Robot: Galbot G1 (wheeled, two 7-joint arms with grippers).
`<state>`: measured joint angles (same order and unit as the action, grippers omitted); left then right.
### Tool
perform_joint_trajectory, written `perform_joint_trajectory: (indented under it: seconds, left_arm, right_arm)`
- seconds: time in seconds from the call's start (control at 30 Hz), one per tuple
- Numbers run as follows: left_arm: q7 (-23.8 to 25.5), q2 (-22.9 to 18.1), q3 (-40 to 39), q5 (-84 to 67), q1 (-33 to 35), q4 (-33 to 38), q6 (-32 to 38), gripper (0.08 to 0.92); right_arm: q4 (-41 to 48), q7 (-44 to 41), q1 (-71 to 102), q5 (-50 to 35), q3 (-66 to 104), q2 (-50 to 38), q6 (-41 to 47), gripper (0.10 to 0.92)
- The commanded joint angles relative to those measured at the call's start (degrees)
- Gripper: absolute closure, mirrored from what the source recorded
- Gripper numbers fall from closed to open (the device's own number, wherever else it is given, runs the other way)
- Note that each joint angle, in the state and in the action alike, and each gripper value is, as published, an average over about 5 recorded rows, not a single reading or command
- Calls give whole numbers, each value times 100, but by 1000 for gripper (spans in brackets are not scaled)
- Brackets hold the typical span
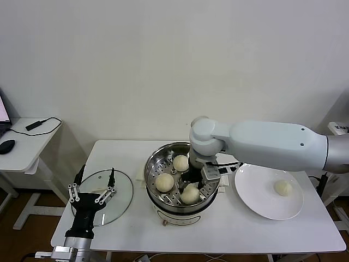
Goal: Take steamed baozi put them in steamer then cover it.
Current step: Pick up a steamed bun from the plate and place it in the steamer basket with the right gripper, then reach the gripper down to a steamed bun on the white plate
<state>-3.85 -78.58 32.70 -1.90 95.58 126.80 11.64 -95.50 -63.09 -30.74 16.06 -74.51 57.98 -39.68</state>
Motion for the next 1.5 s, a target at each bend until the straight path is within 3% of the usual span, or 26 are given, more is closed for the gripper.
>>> perform_joint_trajectory:
  seconds: [0.03, 0.17, 0.43, 0.6, 0.77, 0.9, 1.1, 1.5]
  left_arm:
    - [3, 2, 10, -3, 3, -13, 4, 177]
    - [3, -3, 11, -4, -1, -21, 6, 177]
    - [3, -5, -16, 3, -25, -67, 12, 177]
    - [-2, -4, -45, 2, -82, -82, 18, 177]
    - [-1, 19, -92, 3, -125, -83, 25, 177]
    - [-7, 34, -106, 3, -137, -86, 25, 177]
    - [-17, 42, -118, 6, -146, -95, 7, 177]
    - [-18, 32, -43, 17, -99, -67, -26, 177]
  right_arm:
    - [-20, -2, 93, 81, 23, 44, -121, 253]
    - [-13, -38, 88, 98, 108, 31, -126, 207]
    - [272, -358, -220, -431, 973, -430, 34, 203]
    - [904, -723, -711, -1827, 1301, -1203, 1556, 203]
    - [2271, -1074, -1010, -2876, 835, -1993, 3000, 203]
    - [3364, -1201, -608, -2788, 687, -2371, 3259, 203]
    - [4167, -869, 836, -2207, 1373, -2651, 3140, 203]
    - [4315, -635, 2643, -1384, 2491, -2726, 3155, 203]
